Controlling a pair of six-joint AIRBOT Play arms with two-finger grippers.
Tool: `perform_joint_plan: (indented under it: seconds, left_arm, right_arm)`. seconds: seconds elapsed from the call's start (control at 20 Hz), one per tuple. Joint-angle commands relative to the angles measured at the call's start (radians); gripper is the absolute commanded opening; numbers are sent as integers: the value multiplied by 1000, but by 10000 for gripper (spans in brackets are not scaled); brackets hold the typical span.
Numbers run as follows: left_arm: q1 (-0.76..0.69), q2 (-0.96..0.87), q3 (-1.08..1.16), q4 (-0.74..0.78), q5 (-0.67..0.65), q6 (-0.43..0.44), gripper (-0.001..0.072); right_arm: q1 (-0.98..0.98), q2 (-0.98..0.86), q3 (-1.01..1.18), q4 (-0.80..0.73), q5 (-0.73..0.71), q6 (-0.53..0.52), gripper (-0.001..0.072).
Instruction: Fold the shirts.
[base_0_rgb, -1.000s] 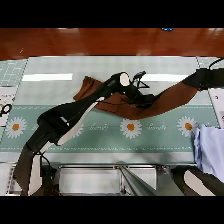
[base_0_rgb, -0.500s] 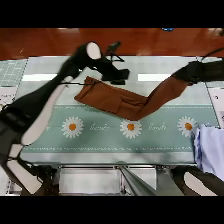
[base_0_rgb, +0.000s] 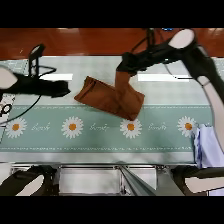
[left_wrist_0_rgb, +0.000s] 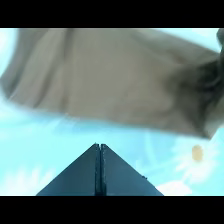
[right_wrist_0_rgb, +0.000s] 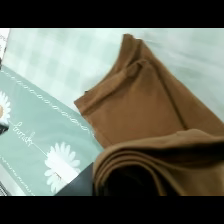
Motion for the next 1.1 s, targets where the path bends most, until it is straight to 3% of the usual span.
perform_joint_plan:
  seconds: [0.0,0.45,0.5,0.55,0.6,0.7,0.8,0.95,1.05]
  left_arm:
    - [99,220,-243,1,26,20,20]
    - [101,255,-311,-19,87,20,20]
    - [101,253,-311,-27,92,21,20]
    - [101,248,-311,-33,95,21,20]
    - [101,243,-311,-33,99,21,20]
    - [101,228,-311,-33,112,21,20]
    - [102,220,-308,-33,126,21,20]
    - [150,221,-231,-32,126,21,20]
    - [224,222,-105,-33,88,21,20]
  right_arm:
    - [102,-209,169,31,-39,45,29]
    - [192,-468,317,197,-108,74,29]
    - [198,-480,317,215,-121,66,84]
    - [204,-489,317,222,-138,65,306]
    - [204,-490,317,217,-142,50,418]
    - [193,-480,317,214,-119,45,416]
    - [154,-453,317,211,-41,63,415]
    - [32,-370,317,193,203,70,415]
    - [-83,-262,317,50,391,66,415]
